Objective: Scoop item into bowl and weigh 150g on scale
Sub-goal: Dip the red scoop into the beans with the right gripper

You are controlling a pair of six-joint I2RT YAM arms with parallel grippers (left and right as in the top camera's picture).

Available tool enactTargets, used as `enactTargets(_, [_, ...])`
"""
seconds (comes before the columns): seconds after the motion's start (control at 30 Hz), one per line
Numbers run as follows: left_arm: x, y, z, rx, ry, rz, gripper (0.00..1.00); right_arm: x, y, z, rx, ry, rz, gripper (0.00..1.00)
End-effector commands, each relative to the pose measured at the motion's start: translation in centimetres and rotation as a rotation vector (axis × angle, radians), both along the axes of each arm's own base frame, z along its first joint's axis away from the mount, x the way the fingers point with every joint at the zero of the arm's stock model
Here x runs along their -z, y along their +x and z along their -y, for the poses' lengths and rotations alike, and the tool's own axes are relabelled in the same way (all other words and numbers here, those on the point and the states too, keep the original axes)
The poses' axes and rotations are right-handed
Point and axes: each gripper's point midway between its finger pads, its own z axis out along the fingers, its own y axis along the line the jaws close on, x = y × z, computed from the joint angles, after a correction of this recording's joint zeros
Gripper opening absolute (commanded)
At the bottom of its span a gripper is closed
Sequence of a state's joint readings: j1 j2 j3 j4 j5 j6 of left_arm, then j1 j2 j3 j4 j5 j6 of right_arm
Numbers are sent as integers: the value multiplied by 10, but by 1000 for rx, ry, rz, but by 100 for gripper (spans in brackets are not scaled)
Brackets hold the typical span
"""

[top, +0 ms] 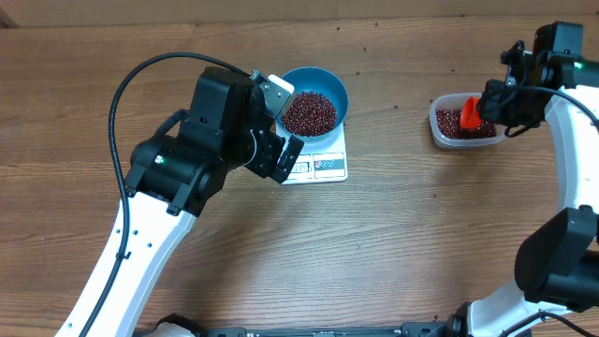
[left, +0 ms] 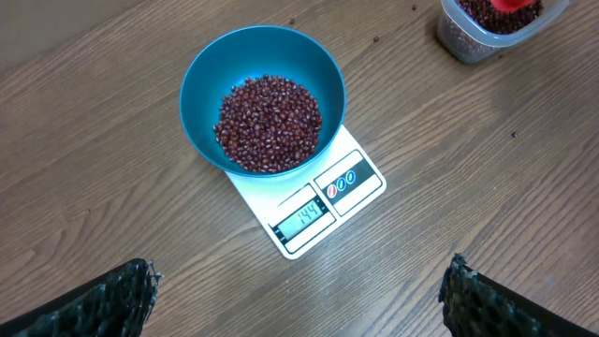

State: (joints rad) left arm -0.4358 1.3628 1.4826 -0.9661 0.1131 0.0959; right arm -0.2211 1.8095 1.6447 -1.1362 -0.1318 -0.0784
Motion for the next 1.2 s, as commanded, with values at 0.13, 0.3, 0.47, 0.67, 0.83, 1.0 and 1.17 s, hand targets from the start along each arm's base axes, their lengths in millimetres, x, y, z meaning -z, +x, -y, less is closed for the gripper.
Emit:
enactTargets(0.13, [0, 1, 0, -6, -10, -8, 100, 10, 4, -2, -1, 21, 15, 4])
enactTargets(0.3, [0, 1, 0, -6, -10, -8, 99, 19, 5, -8, -14, 57, 22, 4])
enactTargets(0.47, [0, 1, 0, -6, -10, -8, 99, 22, 7, -16, -30, 100, 35, 4])
enactTargets(0.67, [0, 1, 0, -6, -10, -8, 100, 26, 5, -17, -31, 108, 26, 4])
enactTargets(0.83, [0, 1, 0, -6, -10, -8, 100, 32, 2, -18, -31, 113, 13, 4])
enactTargets(1.0, [0, 1, 0, -6, -10, -8, 100, 34, 3, -26, -45, 154, 20, 4])
enactTargets(1.17, [0, 1, 0, -6, -10, -8, 100, 32, 3, -34, -60, 199, 28, 4])
